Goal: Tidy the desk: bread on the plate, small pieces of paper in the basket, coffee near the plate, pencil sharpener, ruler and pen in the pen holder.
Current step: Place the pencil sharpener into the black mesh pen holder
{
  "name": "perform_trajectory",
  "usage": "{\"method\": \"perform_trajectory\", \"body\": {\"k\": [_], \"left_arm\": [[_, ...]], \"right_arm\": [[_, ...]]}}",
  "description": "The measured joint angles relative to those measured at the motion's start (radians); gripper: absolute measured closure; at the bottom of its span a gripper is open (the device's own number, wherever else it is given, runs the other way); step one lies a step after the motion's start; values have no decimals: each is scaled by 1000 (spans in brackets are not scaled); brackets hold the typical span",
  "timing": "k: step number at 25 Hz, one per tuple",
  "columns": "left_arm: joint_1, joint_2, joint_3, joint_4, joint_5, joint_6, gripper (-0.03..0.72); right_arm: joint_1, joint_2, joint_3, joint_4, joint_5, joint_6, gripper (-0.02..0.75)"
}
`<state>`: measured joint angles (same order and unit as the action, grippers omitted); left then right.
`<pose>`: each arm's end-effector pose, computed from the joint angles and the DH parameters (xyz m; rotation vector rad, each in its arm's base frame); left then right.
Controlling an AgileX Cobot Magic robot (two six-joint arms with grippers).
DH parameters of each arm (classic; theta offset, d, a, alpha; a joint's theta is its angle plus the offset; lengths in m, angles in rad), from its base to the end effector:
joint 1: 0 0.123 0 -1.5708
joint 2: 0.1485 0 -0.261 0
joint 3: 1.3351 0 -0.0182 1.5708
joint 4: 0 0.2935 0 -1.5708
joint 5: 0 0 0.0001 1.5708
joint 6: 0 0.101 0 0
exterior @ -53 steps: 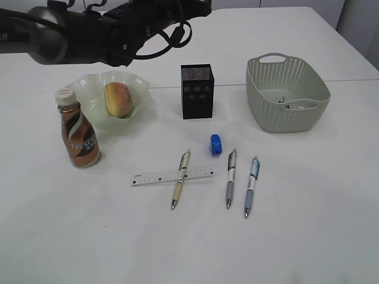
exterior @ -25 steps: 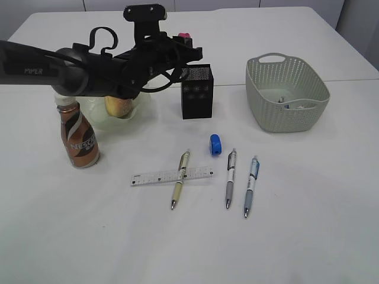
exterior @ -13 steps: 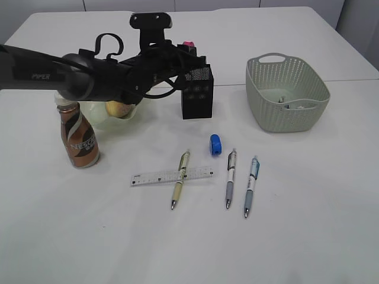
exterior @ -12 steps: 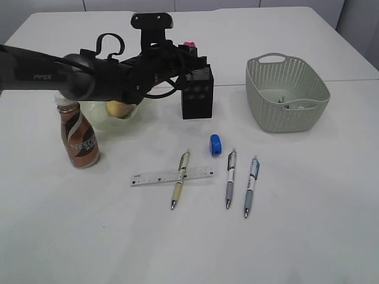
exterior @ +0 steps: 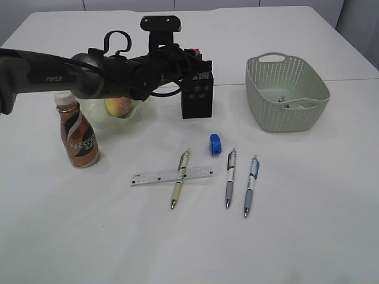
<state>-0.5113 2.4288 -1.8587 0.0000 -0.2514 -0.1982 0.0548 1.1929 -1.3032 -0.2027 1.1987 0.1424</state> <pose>0.5121 -0.2873 0.1191 0.2855 1.8087 -0.5035 0.2795 -0.0036 0.3694 0.0881 2.5482 -0.1944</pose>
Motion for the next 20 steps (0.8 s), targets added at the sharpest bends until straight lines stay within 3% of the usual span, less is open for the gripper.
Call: {"method": "perform_trajectory", "body": {"k": [20], "left_arm": [[0, 0, -1, 0, 53, 0, 502]], "right_arm": [[0, 0, 0, 0, 0, 0, 164]]}}
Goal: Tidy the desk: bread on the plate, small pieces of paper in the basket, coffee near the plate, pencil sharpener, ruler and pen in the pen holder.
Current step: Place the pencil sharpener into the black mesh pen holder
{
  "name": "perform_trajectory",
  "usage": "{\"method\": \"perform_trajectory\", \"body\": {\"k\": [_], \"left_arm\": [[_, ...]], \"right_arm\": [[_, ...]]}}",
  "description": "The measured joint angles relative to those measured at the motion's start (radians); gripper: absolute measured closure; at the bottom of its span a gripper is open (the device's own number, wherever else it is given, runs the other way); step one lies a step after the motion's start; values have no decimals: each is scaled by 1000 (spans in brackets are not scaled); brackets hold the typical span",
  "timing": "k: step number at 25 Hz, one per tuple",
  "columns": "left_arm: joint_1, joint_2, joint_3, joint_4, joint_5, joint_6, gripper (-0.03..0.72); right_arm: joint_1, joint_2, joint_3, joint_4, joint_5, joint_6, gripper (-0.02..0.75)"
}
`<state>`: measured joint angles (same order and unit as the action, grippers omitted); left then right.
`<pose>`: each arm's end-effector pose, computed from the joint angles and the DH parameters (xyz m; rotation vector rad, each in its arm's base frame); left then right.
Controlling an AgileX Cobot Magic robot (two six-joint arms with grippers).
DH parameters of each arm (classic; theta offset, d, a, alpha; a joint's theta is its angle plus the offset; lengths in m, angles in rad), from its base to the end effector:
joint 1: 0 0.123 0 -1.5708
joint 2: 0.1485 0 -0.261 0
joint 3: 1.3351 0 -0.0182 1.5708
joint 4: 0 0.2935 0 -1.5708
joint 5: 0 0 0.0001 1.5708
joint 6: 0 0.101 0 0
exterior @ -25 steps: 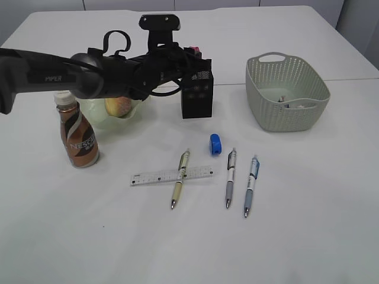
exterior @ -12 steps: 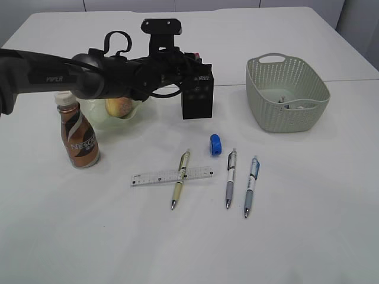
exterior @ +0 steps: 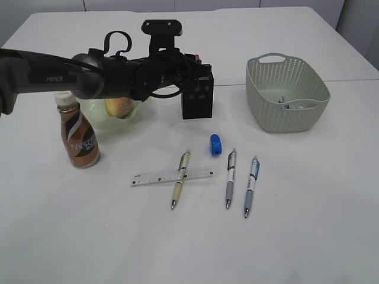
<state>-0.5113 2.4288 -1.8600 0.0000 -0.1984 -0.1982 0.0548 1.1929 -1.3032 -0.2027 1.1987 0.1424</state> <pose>0.5111 -0.2868 0.1144 0.2936 1.8600 -0.4909 0.2795 -0.0036 0.3694 0.0881 2.5482 -0.1944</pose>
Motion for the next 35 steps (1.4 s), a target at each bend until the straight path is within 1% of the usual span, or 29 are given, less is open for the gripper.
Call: {"method": "perform_trajectory", "body": {"k": [7, 12, 15, 28, 35], "left_arm": [[0, 0, 0, 0, -19, 0, 489], [0, 0, 0, 0, -57, 0, 440], [0, 0, 0, 0, -75, 0, 426], [0, 0, 0, 0, -60, 0, 421], [0, -39, 0, 81, 26, 0, 421]], "right_arm": [[0, 0, 0, 0, 0, 0, 164], [0, 0, 0, 0, 0, 0, 164], [0, 0, 0, 0, 0, 0, 164], [0, 0, 0, 0, 0, 0, 164], [0, 0, 0, 0, 0, 0, 164]]}}
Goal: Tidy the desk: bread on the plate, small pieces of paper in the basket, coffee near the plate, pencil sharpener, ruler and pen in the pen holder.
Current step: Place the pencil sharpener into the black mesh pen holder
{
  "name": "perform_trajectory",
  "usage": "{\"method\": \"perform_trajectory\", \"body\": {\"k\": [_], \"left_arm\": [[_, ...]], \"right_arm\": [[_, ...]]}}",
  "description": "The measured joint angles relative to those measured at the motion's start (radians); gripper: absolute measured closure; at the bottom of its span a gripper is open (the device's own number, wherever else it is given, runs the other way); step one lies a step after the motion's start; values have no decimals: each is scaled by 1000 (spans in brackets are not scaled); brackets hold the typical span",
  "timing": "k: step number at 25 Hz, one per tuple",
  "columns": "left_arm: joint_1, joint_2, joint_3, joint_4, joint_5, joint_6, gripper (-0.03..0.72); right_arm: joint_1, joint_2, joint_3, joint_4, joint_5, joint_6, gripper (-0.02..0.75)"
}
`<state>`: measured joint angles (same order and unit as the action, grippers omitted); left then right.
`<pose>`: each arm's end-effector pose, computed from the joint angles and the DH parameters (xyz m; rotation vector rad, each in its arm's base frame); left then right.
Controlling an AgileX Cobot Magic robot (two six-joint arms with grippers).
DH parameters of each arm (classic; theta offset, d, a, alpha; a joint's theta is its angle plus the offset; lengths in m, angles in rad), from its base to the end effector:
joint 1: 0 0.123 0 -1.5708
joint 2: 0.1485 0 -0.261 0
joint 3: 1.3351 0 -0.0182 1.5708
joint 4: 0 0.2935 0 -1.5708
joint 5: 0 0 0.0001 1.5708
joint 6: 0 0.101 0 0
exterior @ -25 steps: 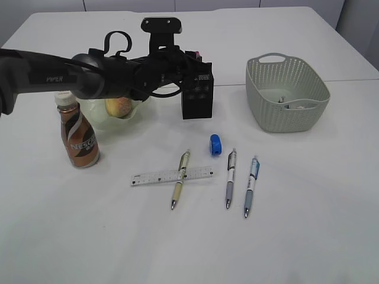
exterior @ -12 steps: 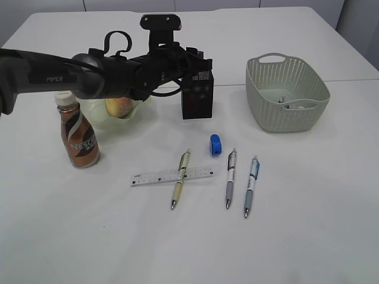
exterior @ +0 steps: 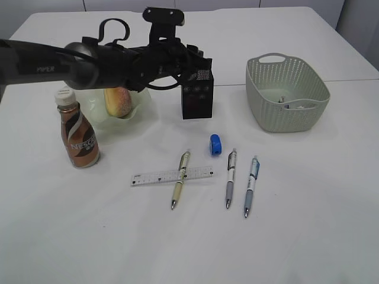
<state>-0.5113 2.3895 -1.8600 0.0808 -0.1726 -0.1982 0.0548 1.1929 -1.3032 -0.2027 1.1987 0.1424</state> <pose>0.5097 -0.2876 0.1349 0.3735 1.8274 -0.4518 0.2795 -0.0036 0.3694 0.0881 2.5482 -0.1944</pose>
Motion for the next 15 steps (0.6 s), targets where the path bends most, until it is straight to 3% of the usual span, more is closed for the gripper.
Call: {"method": "perform_trajectory", "body": {"k": [15], "left_arm": [[8, -129, -1, 10, 249, 0, 422]], "right_arm": [[0, 0, 0, 8, 18, -4, 164]]}}
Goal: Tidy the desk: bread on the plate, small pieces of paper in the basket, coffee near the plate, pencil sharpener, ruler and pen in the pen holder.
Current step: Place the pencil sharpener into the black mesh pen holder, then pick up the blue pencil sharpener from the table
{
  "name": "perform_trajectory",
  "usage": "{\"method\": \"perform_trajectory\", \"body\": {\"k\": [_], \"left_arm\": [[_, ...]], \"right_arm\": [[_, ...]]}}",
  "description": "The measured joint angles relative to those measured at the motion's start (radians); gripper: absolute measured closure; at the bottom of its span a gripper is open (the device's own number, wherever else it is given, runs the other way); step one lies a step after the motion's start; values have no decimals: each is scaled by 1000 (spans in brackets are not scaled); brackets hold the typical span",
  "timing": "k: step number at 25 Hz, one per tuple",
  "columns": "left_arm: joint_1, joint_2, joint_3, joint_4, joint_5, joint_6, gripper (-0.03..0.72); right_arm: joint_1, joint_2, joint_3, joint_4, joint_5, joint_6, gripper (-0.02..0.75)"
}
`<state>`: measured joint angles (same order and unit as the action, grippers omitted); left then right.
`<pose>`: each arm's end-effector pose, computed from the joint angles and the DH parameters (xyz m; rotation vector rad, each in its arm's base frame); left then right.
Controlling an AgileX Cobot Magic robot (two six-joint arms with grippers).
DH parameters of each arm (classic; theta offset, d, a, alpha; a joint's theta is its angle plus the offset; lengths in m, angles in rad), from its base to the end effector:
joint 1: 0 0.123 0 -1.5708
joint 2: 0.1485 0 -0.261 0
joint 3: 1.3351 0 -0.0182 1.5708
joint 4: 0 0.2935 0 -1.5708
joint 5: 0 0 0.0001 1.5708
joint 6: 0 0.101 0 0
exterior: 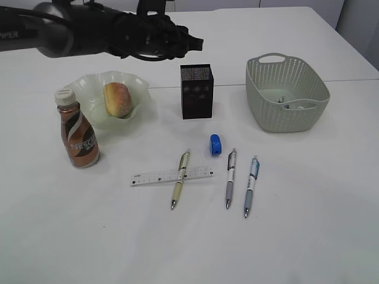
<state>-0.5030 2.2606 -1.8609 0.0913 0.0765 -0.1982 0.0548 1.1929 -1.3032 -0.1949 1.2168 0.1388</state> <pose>0.5018 -0.2753 0.1863 0.3848 1.9425 -0.3926 0.2779 -0.0031 0.3683 0.0875 2.5675 -0.1887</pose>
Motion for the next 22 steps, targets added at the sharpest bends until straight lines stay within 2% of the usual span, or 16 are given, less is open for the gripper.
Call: {"method": "perform_trajectory", "body": {"k": [7, 17, 22], "left_arm": [[0, -103, 0, 0, 201, 0, 425], [0, -217, 0, -16, 614, 0, 428], [0, -237, 0, -106, 802, 0, 429]], "right_arm": [[0, 0, 0, 85, 2, 0, 164], [0, 31, 0, 246, 4, 0, 164], [2, 77, 0, 337, -3, 0, 164]]}}
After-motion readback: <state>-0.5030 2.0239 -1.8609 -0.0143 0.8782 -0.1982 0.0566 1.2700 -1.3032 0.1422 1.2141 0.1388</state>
